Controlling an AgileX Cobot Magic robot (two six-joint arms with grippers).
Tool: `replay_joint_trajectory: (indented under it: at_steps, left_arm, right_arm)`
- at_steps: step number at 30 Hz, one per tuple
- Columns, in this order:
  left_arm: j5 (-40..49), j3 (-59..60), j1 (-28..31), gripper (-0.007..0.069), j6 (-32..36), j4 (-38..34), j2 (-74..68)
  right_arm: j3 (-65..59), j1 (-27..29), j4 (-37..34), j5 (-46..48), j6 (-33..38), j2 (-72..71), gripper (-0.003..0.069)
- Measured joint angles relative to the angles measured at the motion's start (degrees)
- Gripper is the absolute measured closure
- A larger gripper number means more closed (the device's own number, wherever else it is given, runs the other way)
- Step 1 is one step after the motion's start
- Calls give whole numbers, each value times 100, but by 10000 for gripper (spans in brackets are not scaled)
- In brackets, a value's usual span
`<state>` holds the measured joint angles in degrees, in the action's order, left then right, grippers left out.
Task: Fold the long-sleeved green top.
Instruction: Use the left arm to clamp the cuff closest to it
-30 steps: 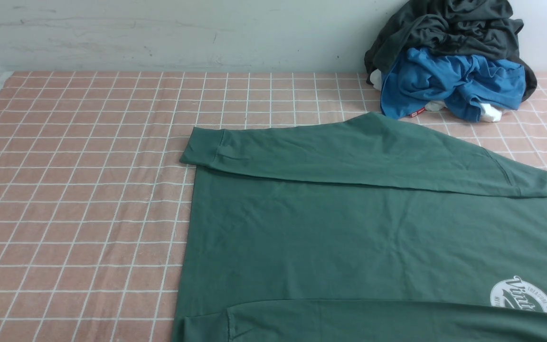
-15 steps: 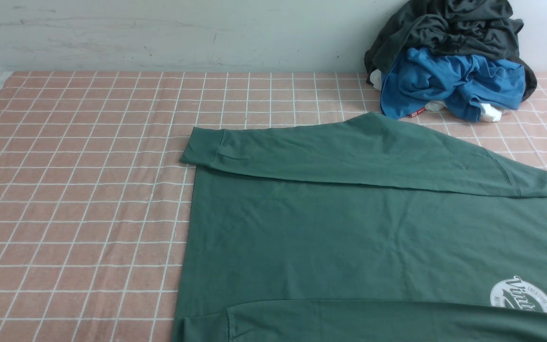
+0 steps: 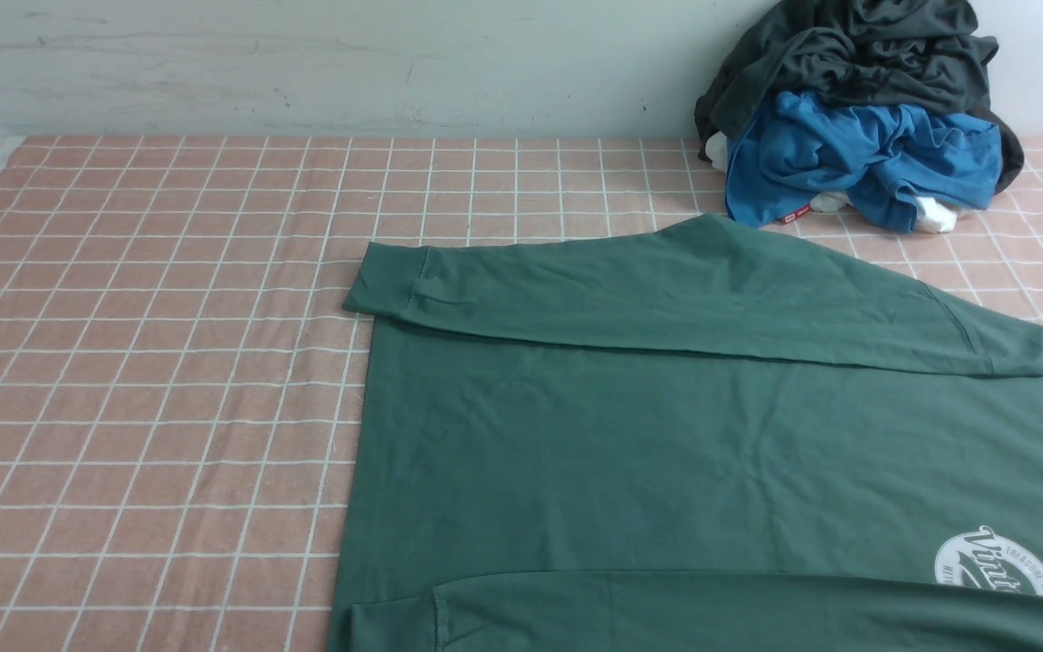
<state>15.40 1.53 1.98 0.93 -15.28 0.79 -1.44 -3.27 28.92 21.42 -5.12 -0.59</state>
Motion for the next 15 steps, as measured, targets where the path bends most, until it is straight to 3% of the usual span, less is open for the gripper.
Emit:
replay_joint_trajectory:
  at_steps: [3,7,15]
  left_arm:
    - [-210,0,0,631,-866,-1615,0]
    - [-269,0,0,631,-1148,-3029,0]
    - [-289,0,0,631,-500,-3505,0]
  right_arm:
    - [0,0,25,2,0,0,676]
    - [0,0,25,2,0,0,676]
    - [0,0,-150,20,-10,0,676]
